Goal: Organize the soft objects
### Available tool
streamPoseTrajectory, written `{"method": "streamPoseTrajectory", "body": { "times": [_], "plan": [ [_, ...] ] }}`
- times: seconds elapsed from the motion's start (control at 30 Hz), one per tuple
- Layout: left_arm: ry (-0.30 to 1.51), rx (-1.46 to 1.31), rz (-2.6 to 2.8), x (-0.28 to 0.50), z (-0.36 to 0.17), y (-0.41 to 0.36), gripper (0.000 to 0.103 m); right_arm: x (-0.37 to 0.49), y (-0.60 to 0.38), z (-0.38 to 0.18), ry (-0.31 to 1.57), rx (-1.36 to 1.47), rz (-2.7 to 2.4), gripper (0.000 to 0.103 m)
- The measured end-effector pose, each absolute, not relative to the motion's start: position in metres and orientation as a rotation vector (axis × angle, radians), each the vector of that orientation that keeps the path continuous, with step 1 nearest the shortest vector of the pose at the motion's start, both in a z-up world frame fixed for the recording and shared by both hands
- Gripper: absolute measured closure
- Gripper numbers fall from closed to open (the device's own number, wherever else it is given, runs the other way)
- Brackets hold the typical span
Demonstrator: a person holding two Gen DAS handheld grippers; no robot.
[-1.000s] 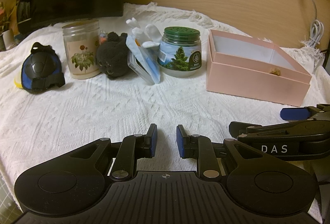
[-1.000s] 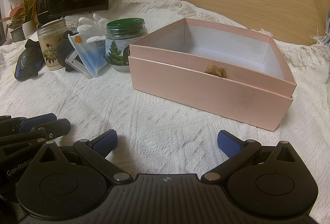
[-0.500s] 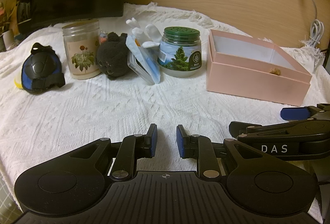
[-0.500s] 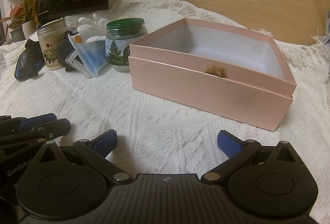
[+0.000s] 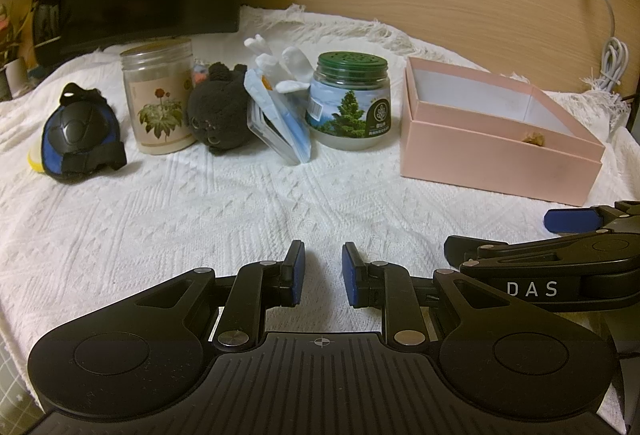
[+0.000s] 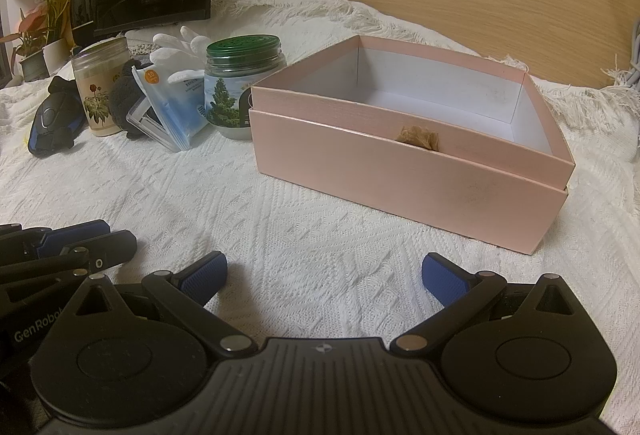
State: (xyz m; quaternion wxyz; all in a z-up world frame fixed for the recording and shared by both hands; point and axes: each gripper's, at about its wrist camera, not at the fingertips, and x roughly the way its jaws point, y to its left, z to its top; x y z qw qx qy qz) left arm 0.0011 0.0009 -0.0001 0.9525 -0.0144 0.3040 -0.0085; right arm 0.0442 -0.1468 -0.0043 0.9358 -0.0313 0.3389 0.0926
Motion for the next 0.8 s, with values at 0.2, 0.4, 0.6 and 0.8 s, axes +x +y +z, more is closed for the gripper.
{"method": "streamPoseTrajectory", "body": {
  "times": [0.2, 0.4, 0.6, 0.8],
  "plan": [
    [0.618, -0.030, -0.017, 0.001, 0.000, 0.001, 0.079, 0.044, -0.147, -0.005, 0.693, -0.064, 0.189, 0.000],
    [0.621, -0.021, -0.015, 0.001, 0.000, 0.001, 0.079, 0.044, -0.147, -0.005, 0.693, -0.063, 0.189, 0.000],
    [0.738, -0.099, -0.077, 0.018, 0.012, 0.020, 0.079, 0.054, -0.151, 0.006, 0.823, -0.054, 0.229, 0.000],
    [0.884, -0.340, -0.225, 0.042, 0.015, 0.068, 0.081, 0.063, -0.145, 0.008, 0.944, -0.104, 0.218, 0.000]
  ]
}}
